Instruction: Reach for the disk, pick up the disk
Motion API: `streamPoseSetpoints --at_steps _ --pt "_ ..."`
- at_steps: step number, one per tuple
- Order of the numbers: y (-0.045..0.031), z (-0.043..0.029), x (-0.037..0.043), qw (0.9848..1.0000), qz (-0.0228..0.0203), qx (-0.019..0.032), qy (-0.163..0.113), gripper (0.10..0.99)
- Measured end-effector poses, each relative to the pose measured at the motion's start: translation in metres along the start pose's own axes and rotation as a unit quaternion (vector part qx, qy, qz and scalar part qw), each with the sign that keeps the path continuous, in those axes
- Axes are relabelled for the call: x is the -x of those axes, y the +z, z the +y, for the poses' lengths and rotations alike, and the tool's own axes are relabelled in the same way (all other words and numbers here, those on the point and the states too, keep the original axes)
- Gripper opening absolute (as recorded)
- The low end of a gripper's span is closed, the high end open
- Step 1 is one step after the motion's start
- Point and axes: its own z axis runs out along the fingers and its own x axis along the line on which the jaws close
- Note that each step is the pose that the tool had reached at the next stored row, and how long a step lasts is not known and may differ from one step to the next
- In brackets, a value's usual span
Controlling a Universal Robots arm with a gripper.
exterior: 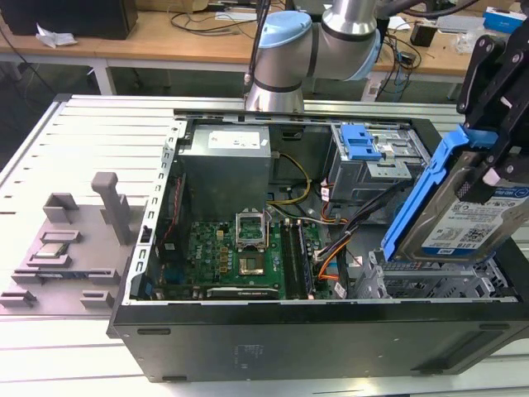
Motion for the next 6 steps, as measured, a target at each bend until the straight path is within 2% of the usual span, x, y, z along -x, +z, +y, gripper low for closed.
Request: streamPoseSetpoints --at_steps 6 --pt "0.0008 -0.0008 0.0001 1.0 0.0 0.0001 0.0 0.369"
